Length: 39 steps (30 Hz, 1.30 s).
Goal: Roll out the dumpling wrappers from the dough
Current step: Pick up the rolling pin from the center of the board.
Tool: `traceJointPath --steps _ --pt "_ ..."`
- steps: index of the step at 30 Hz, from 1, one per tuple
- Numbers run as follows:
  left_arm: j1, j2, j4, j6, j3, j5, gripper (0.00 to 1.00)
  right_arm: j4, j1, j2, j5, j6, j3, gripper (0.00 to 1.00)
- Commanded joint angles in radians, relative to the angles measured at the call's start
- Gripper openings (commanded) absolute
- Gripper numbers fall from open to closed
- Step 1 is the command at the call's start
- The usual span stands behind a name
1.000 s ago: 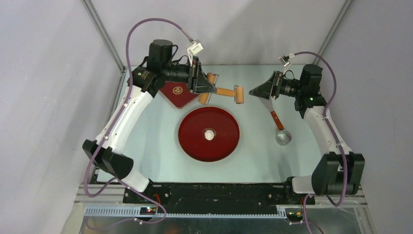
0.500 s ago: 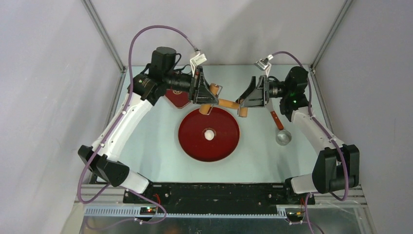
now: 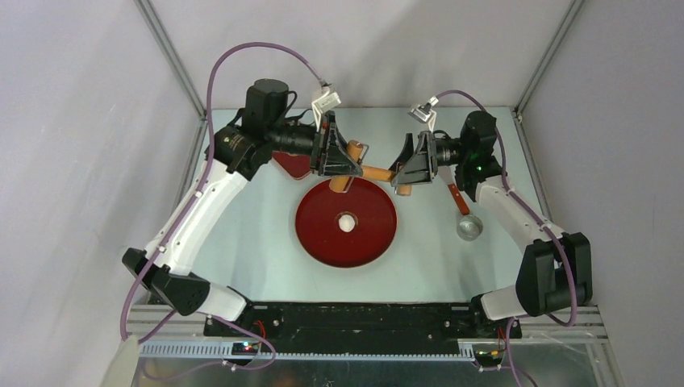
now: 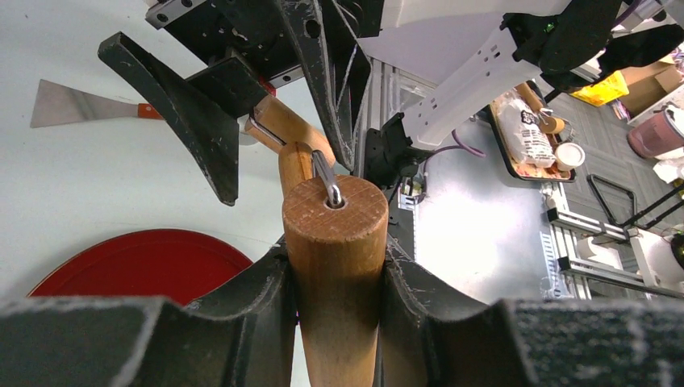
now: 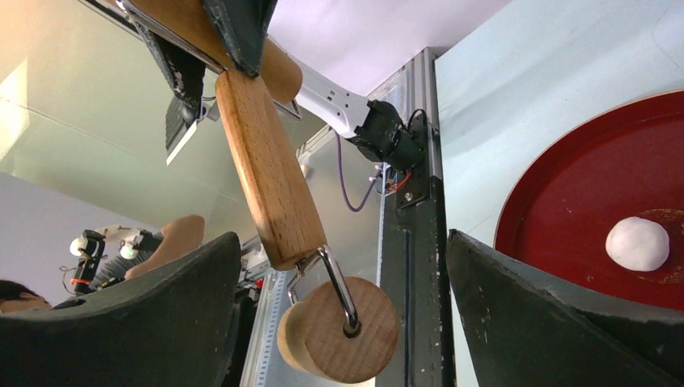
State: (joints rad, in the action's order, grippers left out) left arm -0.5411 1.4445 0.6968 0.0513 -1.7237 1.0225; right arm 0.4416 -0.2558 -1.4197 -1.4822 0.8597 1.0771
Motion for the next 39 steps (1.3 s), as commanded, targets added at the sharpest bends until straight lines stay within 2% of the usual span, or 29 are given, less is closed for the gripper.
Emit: traceJointPath --steps 1,4,6,9,13,15,18,21,23,26,29,34,39 --pt "-0.005 -0.059 -0.06 -0.023 -0.031 -0.015 0.0 0.017 -0.008 -0.003 -0.01 -0.006 0.001 0.99" --pt "-0.005 -0.064 -0.06 -0.029 -0.034 -0.043 0.0 0.104 -0.03 0.01 -0.006 0.065 -0.018 0.98" --pt "-0.005 -0.07 -0.059 -0.036 -0.033 -0.078 0.0 0.124 -0.039 0.025 0.003 0.088 -0.022 0.92" --pt "-0.004 -0.075 -0.059 -0.045 -0.029 -0.147 0.0 0.144 -0.048 0.055 0.019 0.119 -0.024 0.76" --pt "-0.004 -0.082 -0.061 -0.05 -0.011 -0.227 0.0 0.242 -0.043 0.1 0.035 0.226 -0.023 0.64" --pt "-0.003 -0.086 -0.068 -0.045 0.002 -0.254 0.0 0.311 -0.028 0.12 0.047 0.284 -0.022 0.55" --pt "-0.003 -0.086 -0.093 -0.026 0.027 -0.292 0.0 0.479 0.004 0.126 0.071 0.377 -0.022 0.35" --pt "-0.003 -0.07 -0.111 0.016 0.039 -0.309 0.0 0.686 0.018 0.112 0.068 0.489 -0.022 0.25" --pt "-0.002 -0.058 -0.132 0.058 0.05 -0.327 0.0 0.74 0.023 0.098 0.055 0.518 -0.014 0.19" --pt "0.002 -0.039 -0.179 0.123 0.08 -0.34 0.0 0.736 0.025 0.08 0.018 0.486 -0.002 0.03" --pt "0.013 -0.006 -0.219 0.216 0.102 -0.321 0.0 0.702 0.026 0.077 -0.029 0.405 0.005 0.01" --pt "0.03 0.031 -0.349 0.351 0.202 -0.255 0.0 0.679 0.056 0.089 -0.078 0.322 0.013 0.04" --pt "0.034 0.068 -0.45 0.485 0.269 -0.215 0.0 0.559 0.122 0.081 -0.075 0.207 0.027 0.04"
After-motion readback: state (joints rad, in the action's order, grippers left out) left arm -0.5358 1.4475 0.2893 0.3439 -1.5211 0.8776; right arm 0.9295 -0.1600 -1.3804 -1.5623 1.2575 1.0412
